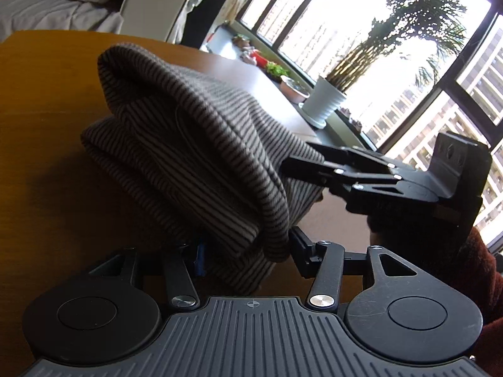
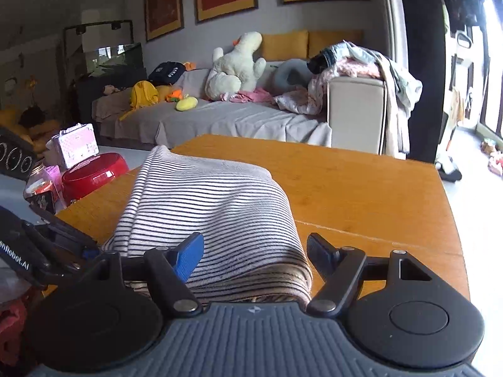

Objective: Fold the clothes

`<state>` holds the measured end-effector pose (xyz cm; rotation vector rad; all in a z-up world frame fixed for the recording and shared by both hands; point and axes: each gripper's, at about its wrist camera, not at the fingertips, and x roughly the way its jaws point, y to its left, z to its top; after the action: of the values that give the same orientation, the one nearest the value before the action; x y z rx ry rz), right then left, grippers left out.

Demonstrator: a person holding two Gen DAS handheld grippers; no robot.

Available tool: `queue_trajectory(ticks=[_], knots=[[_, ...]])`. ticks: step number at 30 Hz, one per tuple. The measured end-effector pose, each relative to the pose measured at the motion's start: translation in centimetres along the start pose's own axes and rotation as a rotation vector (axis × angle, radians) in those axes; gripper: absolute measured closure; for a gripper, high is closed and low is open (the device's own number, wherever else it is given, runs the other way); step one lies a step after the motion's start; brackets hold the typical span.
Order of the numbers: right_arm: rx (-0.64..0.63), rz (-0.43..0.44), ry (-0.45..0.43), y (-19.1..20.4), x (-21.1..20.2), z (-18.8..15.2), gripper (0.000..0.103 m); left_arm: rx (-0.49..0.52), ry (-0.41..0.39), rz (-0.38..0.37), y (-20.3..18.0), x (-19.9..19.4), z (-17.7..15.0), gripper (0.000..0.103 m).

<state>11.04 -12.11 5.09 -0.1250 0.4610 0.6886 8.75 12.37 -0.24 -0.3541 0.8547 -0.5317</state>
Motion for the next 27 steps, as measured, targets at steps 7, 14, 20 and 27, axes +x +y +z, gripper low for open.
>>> queue_trajectory(ticks=[7, 14, 20, 27], knots=[[-0.257, 0.068, -0.047, 5.4, -1.6, -0.7, 0.023, -0.048, -0.092, -0.001, 1.5, -3.5, -0.4, 0.042], [-0.419, 0.045, -0.028, 8.3, 0.5, -0.6, 0.047, -0.16, -0.19, 0.068, 3.8, -6.6, -0.4, 0.042], [-0.551, 0.035, 0.002, 9.5, 0.7, -0.2, 0.071, -0.168, -0.206, 0.098, 4.6, -7.6, -0.7, 0.036], [-0.602, 0.028, 0.052, 11.4, 0.4, -3.4, 0.067, -0.213, -0.218, 0.088, 5.3, -7.3, -0.2, 0.035]])
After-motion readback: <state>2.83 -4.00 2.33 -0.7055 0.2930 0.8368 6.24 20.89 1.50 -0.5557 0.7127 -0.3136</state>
